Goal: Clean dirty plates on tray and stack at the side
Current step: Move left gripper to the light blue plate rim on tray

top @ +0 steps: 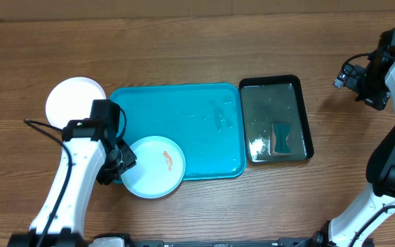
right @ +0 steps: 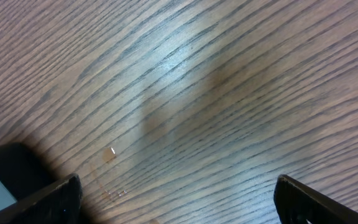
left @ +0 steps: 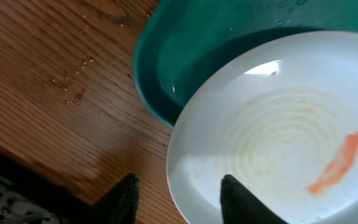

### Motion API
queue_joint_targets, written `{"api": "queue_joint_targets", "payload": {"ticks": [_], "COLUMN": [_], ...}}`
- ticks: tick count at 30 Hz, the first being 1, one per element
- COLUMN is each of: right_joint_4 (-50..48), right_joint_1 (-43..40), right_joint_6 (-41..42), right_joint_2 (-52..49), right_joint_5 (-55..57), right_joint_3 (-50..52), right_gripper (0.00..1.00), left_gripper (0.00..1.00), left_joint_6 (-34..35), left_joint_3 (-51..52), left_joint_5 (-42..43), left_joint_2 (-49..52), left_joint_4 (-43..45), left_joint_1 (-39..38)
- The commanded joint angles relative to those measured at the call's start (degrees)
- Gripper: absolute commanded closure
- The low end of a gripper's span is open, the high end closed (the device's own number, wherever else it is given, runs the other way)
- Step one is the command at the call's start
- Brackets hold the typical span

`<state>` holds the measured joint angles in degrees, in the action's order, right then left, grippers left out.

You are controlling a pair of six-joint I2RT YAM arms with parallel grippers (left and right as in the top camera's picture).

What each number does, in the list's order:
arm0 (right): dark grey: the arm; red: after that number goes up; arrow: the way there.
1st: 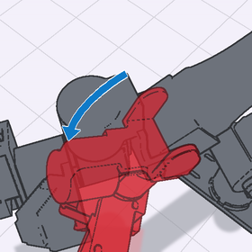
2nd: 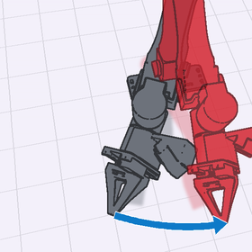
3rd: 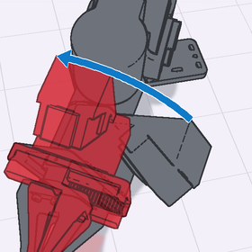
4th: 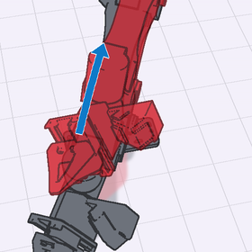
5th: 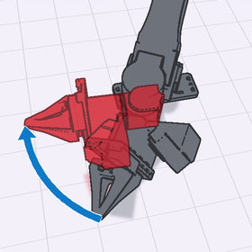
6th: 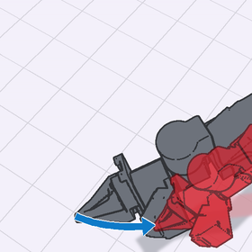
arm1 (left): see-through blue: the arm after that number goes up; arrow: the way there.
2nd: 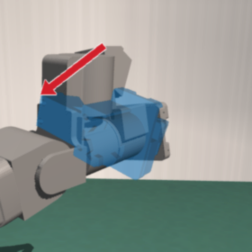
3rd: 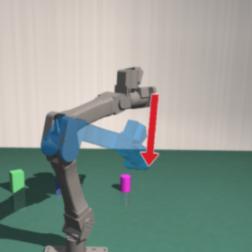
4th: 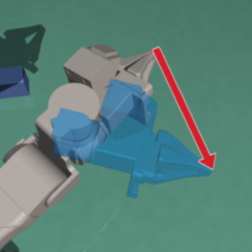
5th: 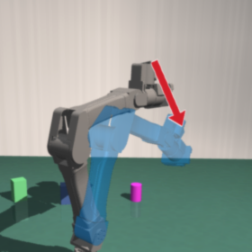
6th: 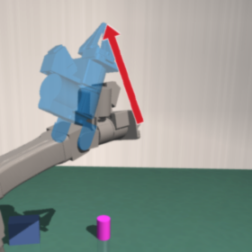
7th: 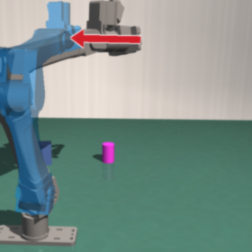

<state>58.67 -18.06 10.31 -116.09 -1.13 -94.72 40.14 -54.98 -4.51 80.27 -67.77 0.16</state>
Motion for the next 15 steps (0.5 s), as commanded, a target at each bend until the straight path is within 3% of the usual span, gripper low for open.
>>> {"api": "queue_joint_targets", "payload": {"ticks": [1, 15], "right_joint_4": [-0.15, -0.13], "right_joint_1": [-0.22, -0.22], "right_joint_6": [0.13, 0.13], "right_joint_2": [1.22, 1.22], "right_joint_5": [0.0, 0.0], "right_joint_3": [-0.9, -0.9], "right_gripper": [0.0, 0.0], "left_gripper": [0.6, 0.75], "left_joint_6": [0.09, -1.6], "left_joint_3": [2.23, 3.41], "left_joint_5": [-1.55, -1.62], "left_joint_2": [4.11, 11.34], "left_joint_4": [1.7, 6.56], "left_joint_1": [0.68, 0.68]}}
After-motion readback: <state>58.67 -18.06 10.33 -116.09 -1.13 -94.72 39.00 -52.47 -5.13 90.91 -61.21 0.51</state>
